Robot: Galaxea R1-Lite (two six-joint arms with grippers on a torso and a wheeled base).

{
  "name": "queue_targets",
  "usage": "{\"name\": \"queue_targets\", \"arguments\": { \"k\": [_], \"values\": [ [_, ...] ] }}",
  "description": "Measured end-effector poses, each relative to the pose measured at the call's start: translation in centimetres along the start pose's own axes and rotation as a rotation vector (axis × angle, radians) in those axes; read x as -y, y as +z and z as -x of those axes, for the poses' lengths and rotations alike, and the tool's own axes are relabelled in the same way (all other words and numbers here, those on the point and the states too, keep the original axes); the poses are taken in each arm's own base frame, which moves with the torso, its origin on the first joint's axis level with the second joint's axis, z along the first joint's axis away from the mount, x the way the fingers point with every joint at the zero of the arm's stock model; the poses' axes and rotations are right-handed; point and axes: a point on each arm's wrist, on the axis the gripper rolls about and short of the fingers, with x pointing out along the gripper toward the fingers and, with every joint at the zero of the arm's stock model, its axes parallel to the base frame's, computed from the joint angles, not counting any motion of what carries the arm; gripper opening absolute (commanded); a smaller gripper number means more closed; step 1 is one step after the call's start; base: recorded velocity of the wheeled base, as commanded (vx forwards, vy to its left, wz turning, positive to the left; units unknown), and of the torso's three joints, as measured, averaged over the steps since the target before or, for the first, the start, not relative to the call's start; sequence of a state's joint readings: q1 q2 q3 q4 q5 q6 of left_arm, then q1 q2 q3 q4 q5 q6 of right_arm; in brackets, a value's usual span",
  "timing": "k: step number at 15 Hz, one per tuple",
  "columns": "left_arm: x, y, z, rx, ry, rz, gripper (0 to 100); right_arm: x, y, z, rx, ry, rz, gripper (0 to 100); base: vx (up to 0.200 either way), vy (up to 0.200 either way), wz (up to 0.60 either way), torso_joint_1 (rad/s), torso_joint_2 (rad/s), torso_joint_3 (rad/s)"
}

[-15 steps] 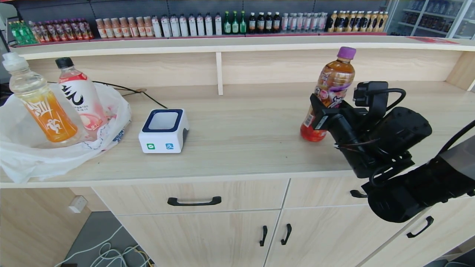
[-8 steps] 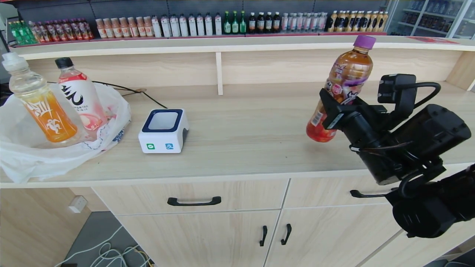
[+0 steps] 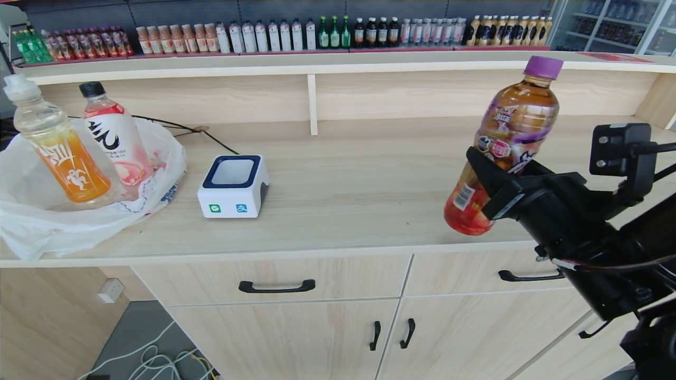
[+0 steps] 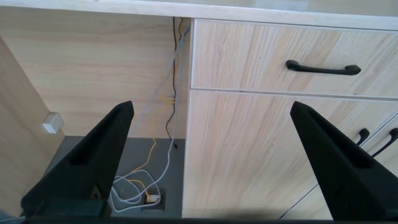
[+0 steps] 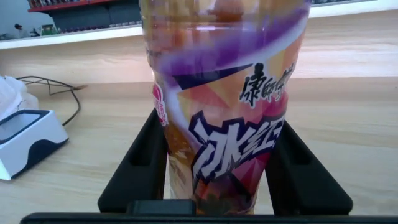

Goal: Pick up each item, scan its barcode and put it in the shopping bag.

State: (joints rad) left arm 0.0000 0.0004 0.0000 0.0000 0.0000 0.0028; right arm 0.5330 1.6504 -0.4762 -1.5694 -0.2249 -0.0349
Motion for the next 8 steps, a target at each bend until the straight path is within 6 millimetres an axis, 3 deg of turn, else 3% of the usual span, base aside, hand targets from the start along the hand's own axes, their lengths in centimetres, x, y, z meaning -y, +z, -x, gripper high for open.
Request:
{"name": "queue_targets", "arguments": {
  "k": [4, 8],
  "values": [
    [0.0, 0.0, 0.0, 0.000, 0.000, 0.000, 100, 0.2, 1.1, 3.3, -0.016, 0.028, -0.007, 0, 0.000, 0.000, 0.00, 0.000, 0.00, 0.000],
    [0.0, 0.0, 0.0, 0.000, -0.001, 0.000, 100, -2.5, 1.8, 5.3, -0.017, 0.168, -0.069, 0, 0.000, 0.000, 0.00, 0.000, 0.00, 0.000]
  ]
}}
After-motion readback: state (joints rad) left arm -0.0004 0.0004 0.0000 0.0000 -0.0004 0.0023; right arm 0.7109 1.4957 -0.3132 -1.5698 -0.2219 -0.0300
